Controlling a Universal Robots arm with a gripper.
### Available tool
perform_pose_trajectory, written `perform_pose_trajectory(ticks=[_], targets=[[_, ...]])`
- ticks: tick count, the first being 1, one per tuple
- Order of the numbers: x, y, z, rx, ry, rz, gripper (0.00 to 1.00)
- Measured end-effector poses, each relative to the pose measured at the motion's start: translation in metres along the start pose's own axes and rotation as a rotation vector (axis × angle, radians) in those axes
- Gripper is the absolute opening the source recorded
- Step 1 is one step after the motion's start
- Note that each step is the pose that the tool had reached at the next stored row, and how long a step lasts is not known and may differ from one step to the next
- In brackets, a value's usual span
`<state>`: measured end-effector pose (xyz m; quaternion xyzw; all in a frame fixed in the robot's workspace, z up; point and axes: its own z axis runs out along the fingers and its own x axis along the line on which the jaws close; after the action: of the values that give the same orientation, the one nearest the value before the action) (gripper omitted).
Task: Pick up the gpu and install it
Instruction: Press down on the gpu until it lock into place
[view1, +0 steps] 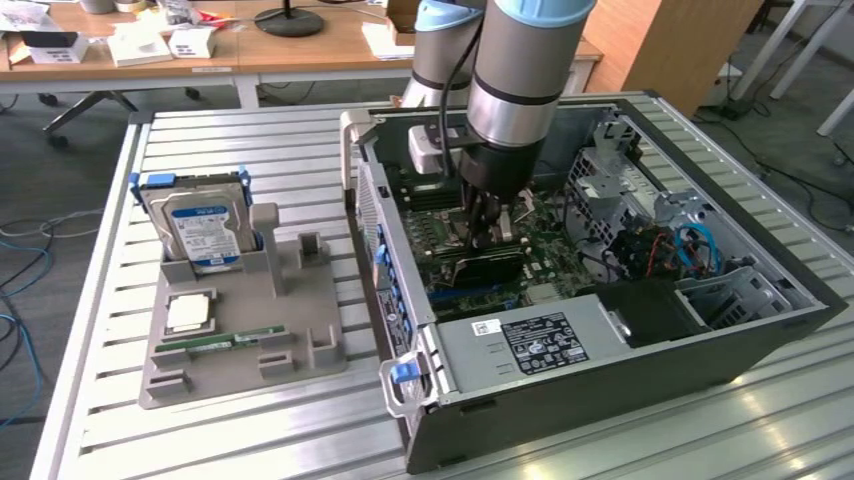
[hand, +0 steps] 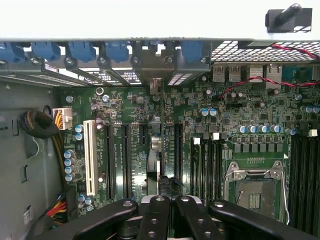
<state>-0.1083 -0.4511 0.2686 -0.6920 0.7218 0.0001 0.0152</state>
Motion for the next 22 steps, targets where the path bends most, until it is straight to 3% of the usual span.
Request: perform_pose_trajectory(ticks=[22], targets=[[0.0001, 0.0001, 0.0026, -0.0001, 0.0003, 0.0, 0.11]])
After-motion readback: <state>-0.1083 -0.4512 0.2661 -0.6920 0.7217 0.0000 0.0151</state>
